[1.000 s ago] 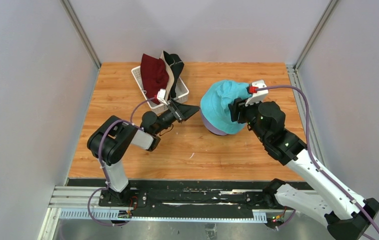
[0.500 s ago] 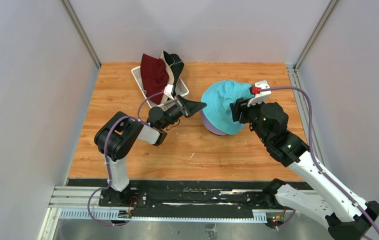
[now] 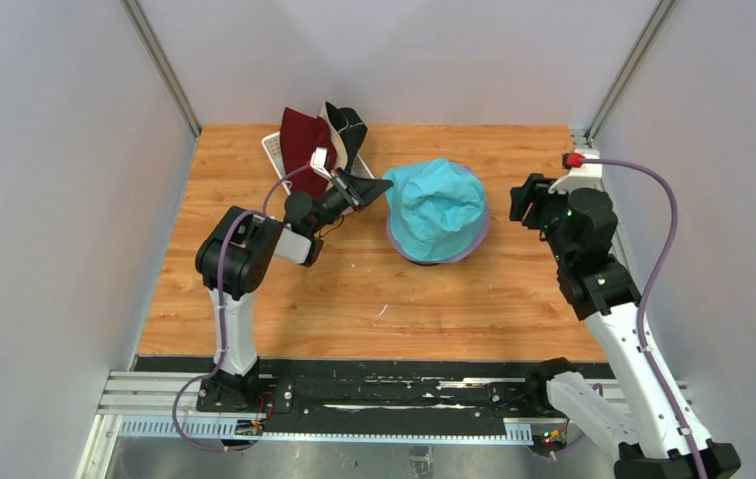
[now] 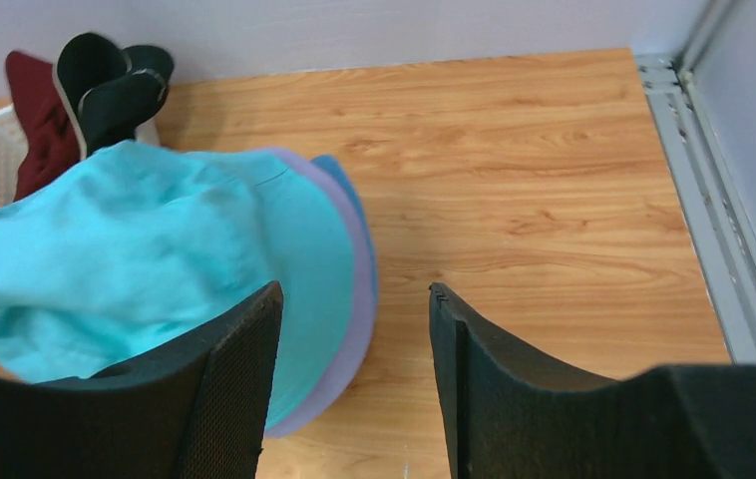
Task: Stack the hats
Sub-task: Stack the hat on the hat.
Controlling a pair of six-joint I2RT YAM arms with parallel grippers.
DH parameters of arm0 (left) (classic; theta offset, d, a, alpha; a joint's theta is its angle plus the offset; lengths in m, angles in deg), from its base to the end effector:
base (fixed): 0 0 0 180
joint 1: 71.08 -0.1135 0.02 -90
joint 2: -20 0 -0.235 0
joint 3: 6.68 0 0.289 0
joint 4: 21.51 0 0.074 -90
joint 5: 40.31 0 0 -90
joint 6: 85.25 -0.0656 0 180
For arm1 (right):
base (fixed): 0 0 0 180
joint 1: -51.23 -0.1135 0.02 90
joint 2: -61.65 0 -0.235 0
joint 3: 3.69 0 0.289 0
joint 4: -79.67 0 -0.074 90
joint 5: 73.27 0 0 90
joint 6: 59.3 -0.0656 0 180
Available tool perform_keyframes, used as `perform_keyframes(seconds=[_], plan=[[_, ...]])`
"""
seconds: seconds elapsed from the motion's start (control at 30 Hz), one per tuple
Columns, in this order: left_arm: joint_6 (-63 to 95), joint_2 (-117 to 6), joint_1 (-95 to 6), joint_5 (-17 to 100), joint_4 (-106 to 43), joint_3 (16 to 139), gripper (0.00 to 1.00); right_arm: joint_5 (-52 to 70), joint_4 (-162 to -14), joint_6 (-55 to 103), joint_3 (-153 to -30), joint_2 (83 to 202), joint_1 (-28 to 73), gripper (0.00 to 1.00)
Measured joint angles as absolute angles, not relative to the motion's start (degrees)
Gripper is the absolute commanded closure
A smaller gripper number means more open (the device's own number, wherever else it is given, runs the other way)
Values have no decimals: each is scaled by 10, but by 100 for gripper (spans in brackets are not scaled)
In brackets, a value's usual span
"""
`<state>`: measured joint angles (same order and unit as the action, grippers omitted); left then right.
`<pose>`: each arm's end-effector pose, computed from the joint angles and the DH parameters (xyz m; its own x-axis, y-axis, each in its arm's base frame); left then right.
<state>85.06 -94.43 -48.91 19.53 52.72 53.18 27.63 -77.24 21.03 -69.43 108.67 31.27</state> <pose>0.3652 -0.1844 0.1360 -0.7011 -0.6347 -0.3251 0.4358 -0.0204 -0.8998 0.2594 0.0810 0.3676 -0.0971 0.1402 -0.9853 -0.1437 0.9777 0.1533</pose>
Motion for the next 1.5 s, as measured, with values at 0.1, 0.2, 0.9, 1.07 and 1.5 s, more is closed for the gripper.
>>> perform_keyframes(seconds=[0.1, 0.2, 0.9, 1.07, 1.5], plan=[[863, -976, -494, 186, 527, 582, 100, 214, -773, 177, -693, 1094, 392, 45], [875, -1009, -494, 178, 525, 637, 100, 163, -784, 152, -682, 1103, 424, 45], [775, -1042, -495, 130, 287, 758, 100, -165, -1031, -6, -545, 1269, 562, 50], [771, -1040, -495, 126, 271, 763, 100, -225, -1104, -50, -535, 1307, 574, 51], [767, -1036, -495, 126, 263, 763, 100, -301, -1209, -115, -508, 1367, 577, 51]])
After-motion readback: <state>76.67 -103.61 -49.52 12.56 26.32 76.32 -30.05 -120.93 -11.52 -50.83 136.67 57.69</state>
